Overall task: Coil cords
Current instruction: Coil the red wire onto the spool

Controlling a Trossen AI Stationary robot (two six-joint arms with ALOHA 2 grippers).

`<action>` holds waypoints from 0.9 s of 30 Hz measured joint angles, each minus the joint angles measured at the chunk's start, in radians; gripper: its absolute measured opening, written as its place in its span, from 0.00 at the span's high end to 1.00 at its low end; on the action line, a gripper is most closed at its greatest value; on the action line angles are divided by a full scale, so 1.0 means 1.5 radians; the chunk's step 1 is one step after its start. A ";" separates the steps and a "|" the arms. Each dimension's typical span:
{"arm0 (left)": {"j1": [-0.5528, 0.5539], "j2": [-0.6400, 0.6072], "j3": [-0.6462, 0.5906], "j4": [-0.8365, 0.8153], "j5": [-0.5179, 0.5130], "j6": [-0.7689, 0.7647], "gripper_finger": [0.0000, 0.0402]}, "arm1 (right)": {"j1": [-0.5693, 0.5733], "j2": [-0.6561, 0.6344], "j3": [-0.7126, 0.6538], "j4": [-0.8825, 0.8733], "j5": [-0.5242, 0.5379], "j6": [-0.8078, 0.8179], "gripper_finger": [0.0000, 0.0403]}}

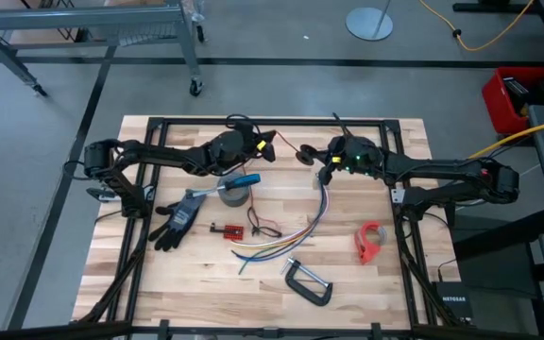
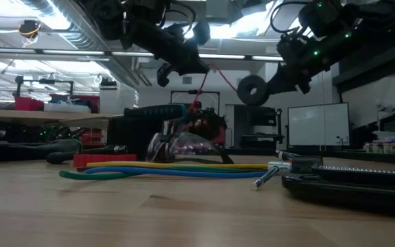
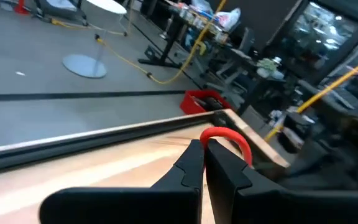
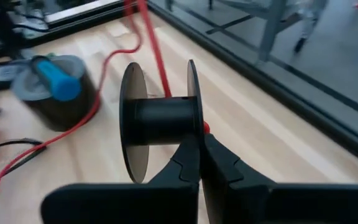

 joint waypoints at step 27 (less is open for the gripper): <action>-0.024 0.099 0.187 -0.129 0.066 0.019 1.00 | 0.049 0.085 0.000 0.115 0.015 0.060 1.00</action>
